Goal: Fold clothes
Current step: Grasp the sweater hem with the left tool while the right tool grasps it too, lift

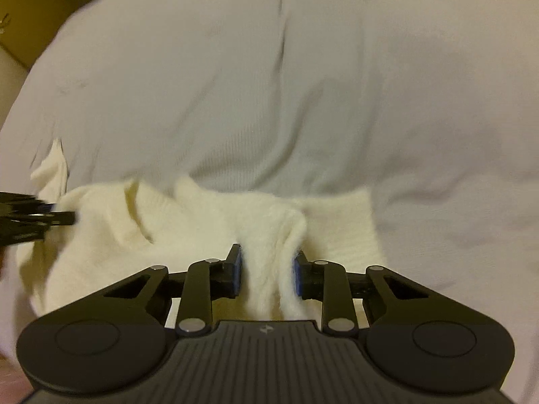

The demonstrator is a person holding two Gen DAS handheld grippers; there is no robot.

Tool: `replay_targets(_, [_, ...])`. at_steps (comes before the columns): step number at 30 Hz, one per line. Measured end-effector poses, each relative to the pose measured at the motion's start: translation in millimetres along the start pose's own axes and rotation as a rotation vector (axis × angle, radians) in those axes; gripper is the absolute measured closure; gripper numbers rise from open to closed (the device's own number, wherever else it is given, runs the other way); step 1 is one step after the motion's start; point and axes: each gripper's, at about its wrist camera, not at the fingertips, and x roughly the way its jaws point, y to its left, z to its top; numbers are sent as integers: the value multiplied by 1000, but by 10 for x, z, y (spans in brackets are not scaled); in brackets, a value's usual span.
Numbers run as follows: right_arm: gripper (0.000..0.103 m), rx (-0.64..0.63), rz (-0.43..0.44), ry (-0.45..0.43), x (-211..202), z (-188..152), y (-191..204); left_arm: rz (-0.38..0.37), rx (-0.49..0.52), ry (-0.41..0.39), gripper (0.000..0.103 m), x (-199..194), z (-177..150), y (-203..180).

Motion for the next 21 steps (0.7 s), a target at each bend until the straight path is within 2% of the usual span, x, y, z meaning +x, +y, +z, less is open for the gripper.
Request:
replay_targets(2, [90, -16, -47, -134, -428, -32, 174, 32, -2, -87, 88, -372, 51, -1])
replay_targets(6, [91, -49, -123, -393, -1235, -32, 525, 97, -7, -261, 88, -1117, 153, -3])
replay_targets(10, [91, -113, -149, -630, -1957, -3, 878, 162, -12, -435, 88, -1862, 255, -5])
replay_targets(16, [92, -201, -108, -913, -2938, -66, 1234, 346, 3, -695, 88, -3133, 279, -214])
replay_targets(18, [92, -234, -74, -986, -3234, -86, 1302, 414, 19, -759, 88, -3510, 182, -366])
replay_targets(21, [92, -257, -18, -1040, -3583, -153, 1297, 502, 24, -812, 88, -3930, 15, -580])
